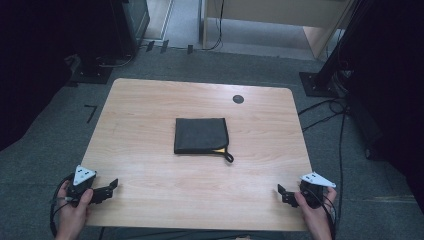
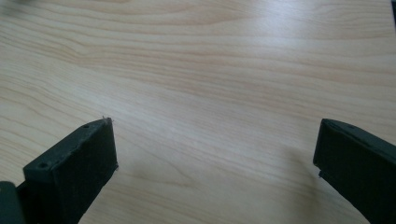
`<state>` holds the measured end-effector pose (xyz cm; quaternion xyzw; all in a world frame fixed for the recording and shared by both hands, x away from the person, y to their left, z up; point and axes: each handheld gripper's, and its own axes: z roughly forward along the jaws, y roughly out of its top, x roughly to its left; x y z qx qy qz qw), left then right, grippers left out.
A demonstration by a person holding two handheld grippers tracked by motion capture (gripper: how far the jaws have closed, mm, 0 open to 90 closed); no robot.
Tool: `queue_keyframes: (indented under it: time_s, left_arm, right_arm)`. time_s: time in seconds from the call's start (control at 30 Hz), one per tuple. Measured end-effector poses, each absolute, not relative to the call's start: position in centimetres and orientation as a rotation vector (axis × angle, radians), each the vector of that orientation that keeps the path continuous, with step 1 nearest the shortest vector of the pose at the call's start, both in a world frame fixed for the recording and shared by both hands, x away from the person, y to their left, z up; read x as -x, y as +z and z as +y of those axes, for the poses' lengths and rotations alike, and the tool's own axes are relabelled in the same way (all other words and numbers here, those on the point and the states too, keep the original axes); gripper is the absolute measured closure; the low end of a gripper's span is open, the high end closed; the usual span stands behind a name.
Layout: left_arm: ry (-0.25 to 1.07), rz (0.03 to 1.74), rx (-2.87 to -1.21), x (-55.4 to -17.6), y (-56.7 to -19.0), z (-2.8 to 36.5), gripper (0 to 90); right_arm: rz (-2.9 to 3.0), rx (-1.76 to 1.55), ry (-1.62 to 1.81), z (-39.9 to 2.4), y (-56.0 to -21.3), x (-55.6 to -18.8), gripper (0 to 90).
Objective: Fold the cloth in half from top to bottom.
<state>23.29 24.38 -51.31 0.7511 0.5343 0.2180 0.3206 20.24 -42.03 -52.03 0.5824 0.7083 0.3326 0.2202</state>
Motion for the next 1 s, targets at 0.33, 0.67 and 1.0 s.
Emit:
queue_keyframes:
  time_s: [0.33, 0.67, 1.0]
  left_arm:
    - [0.606, 1.427, -1.976, -23.0, -51.7, 23.7, 14.2]
    - [0.592, 1.418, -1.992, -23.1, -51.8, 23.5, 9.2]
    - [0.586, 1.416, -1.992, -23.1, -51.8, 23.6, 9.2]
  right_arm:
    - [1.95, -1.601, 0.857, -41.7, -52.6, -20.0, 0.0]
    - [1.965, -1.6, 0.849, -41.8, -52.6, -20.1, 1.3]
    - [1.967, -1.598, 0.851, -41.8, -52.6, -20.1, 1.1]
